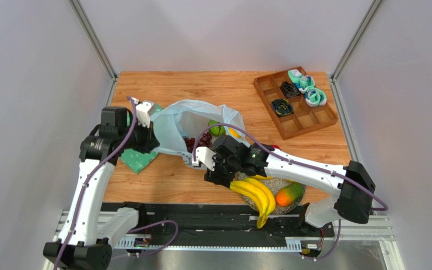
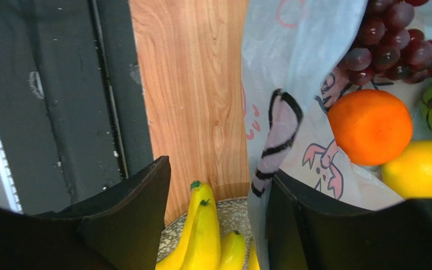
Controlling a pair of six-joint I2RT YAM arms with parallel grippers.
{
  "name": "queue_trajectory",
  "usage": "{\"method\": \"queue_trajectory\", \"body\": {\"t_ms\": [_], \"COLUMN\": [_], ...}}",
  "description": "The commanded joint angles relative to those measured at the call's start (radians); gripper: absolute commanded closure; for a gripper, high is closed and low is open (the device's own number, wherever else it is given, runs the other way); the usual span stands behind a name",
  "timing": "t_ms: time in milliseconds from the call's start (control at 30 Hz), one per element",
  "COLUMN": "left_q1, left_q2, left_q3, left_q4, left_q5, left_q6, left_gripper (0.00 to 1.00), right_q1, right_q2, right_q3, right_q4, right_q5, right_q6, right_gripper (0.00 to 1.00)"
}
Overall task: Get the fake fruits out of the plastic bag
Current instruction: Adjust the plastic bag at the center of the board.
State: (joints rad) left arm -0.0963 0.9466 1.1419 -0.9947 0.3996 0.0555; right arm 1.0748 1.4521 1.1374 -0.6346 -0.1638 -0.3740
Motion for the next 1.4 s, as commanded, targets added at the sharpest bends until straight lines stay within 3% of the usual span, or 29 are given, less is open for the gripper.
{"method": "queue_trajectory", "body": {"t_ms": [0, 167, 233, 367, 500, 600, 700, 733, 767, 800, 867, 933, 967, 1100, 1133, 1167, 1233, 1367], "left_q1": [0.001, 0.024, 0.024, 0.050, 0.090, 0.177, 0.245, 0.263, 0.283, 0.282, 0.282, 0.282, 0.282, 0.280, 0.282, 0.283, 0.283, 0.264], "left_q2": [-0.124, -0.147, -0.149, -0.128, -0.103, -0.097, -0.092, -0.082, -0.075, -0.069, -0.055, -0.040, -0.035, -0.011, -0.005, -0.002, 0.015, 0.027], "left_q3": [0.024, 0.016, -0.007, -0.048, -0.080, -0.096, -0.041, -0.004, 0.039, 0.138, 0.224, 0.321, 0.346, 0.358, 0.339, 0.290, 0.251, 0.139], "left_q4": [-0.062, -0.139, -0.162, -0.166, -0.190, -0.159, -0.113, -0.108, -0.110, -0.114, -0.114, -0.117, -0.125, -0.153, -0.156, -0.153, -0.142, -0.043], "left_q5": [0.198, 0.396, 0.456, 0.577, 0.587, 0.611, 0.630, 0.616, 0.584, 0.562, 0.471, 0.363, 0.244, 0.143, 0.148, 0.153, 0.186, 0.410], "left_q6": [-0.096, -0.154, -0.117, -0.085, -0.057, -0.069, -0.117, -0.126, -0.123, -0.112, -0.092, -0.089, -0.088, -0.057, -0.057, -0.046, -0.051, -0.112], "left_gripper": [1.00, 1.00, 1.00, 1.00, 1.00, 1.00, 1.00, 0.90, 0.61, 0.51, 0.20, 0.16, 0.14, 0.10, 0.09, 0.01, 0.01, 0.01], "right_q1": [-0.001, -0.094, -0.153, -0.321, -0.345, -0.340, -0.325, -0.320, -0.308, -0.302, -0.280, -0.250, -0.199, -0.004, 0.005, -0.009, -0.022, -0.065], "right_q2": [-0.059, -0.018, 0.039, 0.164, 0.313, 0.353, 0.366, 0.367, 0.366, 0.354, 0.329, 0.285, 0.268, 0.111, 0.105, 0.105, 0.137, 0.195], "right_q3": [0.036, 0.237, 0.347, 0.635, 0.771, 0.716, 0.661, 0.642, 0.630, 0.615, 0.540, 0.468, 0.400, 0.171, 0.156, 0.163, 0.202, 0.303], "right_q4": [0.001, -0.188, -0.282, -0.405, -0.456, -0.386, -0.294, -0.293, -0.295, -0.297, -0.287, -0.275, -0.269, -0.198, -0.201, -0.217, -0.243, -0.278], "right_q5": [-0.062, -0.112, -0.231, -0.430, -0.490, -0.452, -0.297, -0.239, -0.206, -0.186, -0.148, -0.088, -0.065, 0.087, 0.080, 0.076, 0.105, 0.099], "right_q6": [0.015, -0.049, -0.100, -0.102, -0.157, -0.194, -0.148, -0.149, -0.143, -0.137, -0.111, -0.100, -0.097, -0.181, -0.171, -0.163, -0.177, -0.210], "right_gripper": [0.37, 0.19, 0.18, 0.24, 0.34, 0.47, 0.53, 0.55, 0.57, 0.57, 0.57, 0.57, 0.57, 0.56, 0.56, 0.56, 0.56, 0.56]}}
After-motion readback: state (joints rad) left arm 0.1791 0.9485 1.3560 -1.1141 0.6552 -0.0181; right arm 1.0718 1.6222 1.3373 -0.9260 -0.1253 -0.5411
